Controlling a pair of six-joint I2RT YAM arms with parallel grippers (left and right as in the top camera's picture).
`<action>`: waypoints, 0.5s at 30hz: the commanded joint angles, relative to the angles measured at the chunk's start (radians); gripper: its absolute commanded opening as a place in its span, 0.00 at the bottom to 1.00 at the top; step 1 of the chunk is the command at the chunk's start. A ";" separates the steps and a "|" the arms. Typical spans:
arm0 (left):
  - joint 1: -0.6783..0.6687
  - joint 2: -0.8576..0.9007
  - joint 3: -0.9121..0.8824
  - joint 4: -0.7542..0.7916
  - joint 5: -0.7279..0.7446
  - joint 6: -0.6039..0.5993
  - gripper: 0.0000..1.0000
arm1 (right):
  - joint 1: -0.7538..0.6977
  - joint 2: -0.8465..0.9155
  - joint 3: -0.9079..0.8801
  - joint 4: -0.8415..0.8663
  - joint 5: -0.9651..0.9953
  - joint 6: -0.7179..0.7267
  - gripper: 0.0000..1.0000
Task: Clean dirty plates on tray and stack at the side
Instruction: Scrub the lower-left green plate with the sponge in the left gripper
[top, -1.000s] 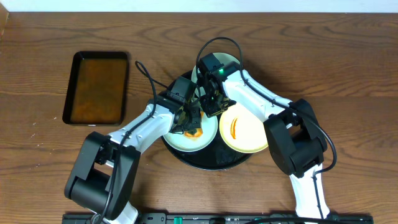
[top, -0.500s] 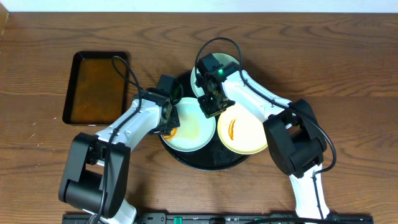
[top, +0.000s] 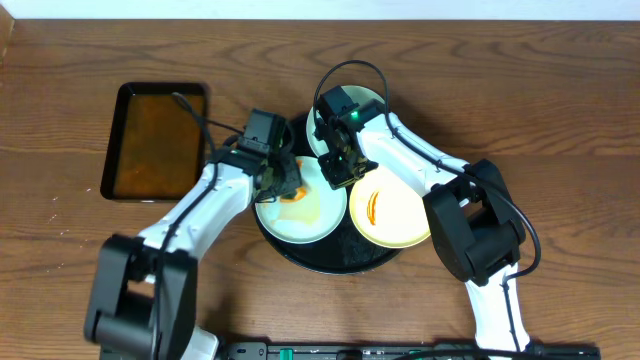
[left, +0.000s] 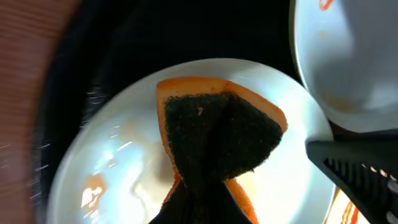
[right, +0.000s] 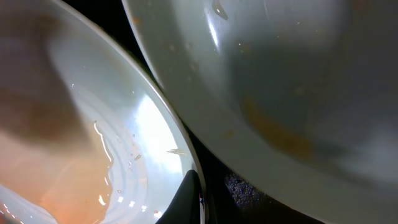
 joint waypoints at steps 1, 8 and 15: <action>-0.013 0.092 -0.008 0.021 0.029 -0.048 0.07 | 0.001 0.003 -0.006 0.002 0.026 0.013 0.04; 0.021 0.150 -0.008 -0.087 -0.115 -0.029 0.07 | 0.001 0.003 -0.006 0.001 0.026 0.013 0.01; 0.066 0.051 0.007 -0.234 -0.367 -0.018 0.07 | 0.001 0.003 -0.006 0.002 0.026 0.013 0.01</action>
